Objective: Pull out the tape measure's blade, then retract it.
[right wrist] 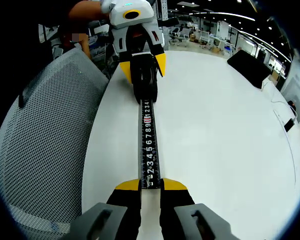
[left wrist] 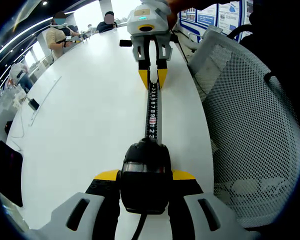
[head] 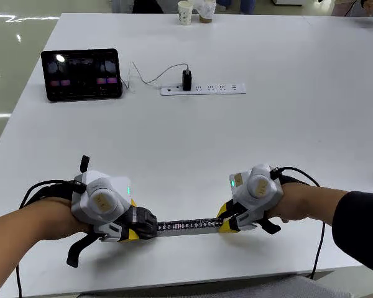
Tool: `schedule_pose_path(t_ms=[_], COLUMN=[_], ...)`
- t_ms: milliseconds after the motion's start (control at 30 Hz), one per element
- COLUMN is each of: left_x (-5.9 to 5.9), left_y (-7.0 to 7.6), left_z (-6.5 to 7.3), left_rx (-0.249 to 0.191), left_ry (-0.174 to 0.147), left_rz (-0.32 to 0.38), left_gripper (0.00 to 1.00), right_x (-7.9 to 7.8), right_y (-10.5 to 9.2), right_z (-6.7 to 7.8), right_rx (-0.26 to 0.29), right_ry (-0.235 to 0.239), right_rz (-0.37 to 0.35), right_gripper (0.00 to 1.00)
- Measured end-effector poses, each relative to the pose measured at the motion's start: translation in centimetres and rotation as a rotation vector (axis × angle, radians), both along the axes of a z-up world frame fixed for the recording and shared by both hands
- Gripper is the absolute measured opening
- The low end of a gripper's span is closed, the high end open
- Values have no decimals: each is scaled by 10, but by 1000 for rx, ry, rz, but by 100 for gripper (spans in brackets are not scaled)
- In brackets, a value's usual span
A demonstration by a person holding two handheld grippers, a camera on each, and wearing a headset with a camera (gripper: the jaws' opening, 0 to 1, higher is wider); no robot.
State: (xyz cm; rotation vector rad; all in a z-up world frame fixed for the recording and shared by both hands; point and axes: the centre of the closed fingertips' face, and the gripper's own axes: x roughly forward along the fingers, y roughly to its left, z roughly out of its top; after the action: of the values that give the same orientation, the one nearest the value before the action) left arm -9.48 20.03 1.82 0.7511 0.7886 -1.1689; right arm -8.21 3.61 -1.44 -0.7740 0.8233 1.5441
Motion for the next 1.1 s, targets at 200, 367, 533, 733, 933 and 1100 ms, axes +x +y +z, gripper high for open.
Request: schedule_pose_path(t_ms=[200, 367, 533, 733, 933, 1100], left_x=[0, 0, 0, 0, 0, 0], left_y=[0, 0, 0, 0, 0, 0], left_z=[-1, 0, 0, 0, 0, -1], left_rx=[-1, -1, 0, 1, 0, 1], left_ry=[1, 0, -1, -2, -3, -2], left_rz=[0, -2, -1, -1, 1, 2], left_gripper=[31, 31, 31, 31, 31, 31], right_x=[0, 0, 1, 0, 1, 2], right_y=[-5, -8, -11, -16, -20, -22], right_z=[0, -1, -2, -1, 1, 0], right_rx=[0, -1, -3, -6, -6, -8], right_ry=[0, 1, 2, 1, 1, -1], right_rz=[-5, -9, -14, -16, -22, -24], right_gripper=[10, 10, 10, 10, 10, 10])
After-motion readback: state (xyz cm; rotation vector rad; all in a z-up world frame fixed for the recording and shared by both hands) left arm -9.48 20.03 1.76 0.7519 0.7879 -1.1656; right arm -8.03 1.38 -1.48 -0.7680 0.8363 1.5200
